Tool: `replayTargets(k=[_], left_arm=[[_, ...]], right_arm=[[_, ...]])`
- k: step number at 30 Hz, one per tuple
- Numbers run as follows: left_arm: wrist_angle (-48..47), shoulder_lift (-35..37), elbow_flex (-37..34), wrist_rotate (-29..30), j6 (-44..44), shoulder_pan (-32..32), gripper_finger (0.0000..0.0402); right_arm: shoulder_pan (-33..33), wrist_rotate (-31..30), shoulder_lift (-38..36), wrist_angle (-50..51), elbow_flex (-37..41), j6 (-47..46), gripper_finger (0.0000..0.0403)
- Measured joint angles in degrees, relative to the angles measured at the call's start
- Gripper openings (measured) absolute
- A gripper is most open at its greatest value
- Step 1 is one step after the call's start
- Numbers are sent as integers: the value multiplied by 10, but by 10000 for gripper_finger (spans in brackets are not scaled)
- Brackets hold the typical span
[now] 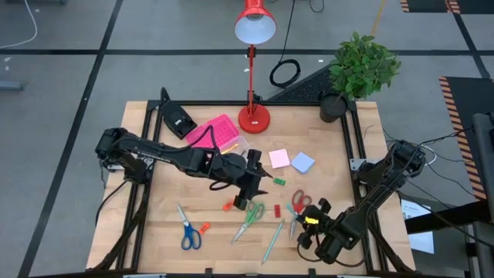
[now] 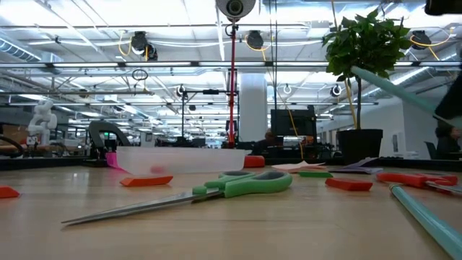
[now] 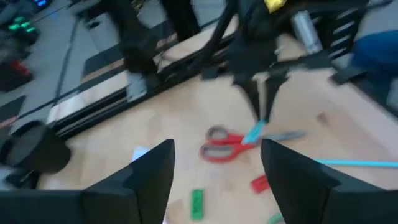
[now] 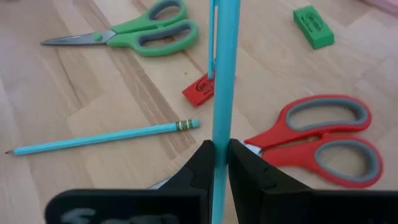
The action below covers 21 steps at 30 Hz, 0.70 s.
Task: Pack school essentials
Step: Put the light blue pen into the pink supply box
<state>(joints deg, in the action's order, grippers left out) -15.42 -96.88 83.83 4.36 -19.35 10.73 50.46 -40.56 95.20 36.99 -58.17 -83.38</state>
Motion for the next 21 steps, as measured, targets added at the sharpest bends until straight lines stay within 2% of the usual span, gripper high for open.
replayTargets(k=[4,5,12,14,21], left_arm=[[1,0,0,99,10,-3,227],[-4,0,0,108,20,-3,225],[-59,-13,-12,44,60,35,232],[-63,-20,-25,44,62,49,248],[10,-63,-37,54,75,72,330]], right_arm=[[-10,-1,-21,20,0,37,25],[-12,-1,-25,24,0,46,25],[-31,0,-43,35,0,138,25],[-38,1,-49,36,0,162,25],[-58,1,-56,36,0,218,25]])
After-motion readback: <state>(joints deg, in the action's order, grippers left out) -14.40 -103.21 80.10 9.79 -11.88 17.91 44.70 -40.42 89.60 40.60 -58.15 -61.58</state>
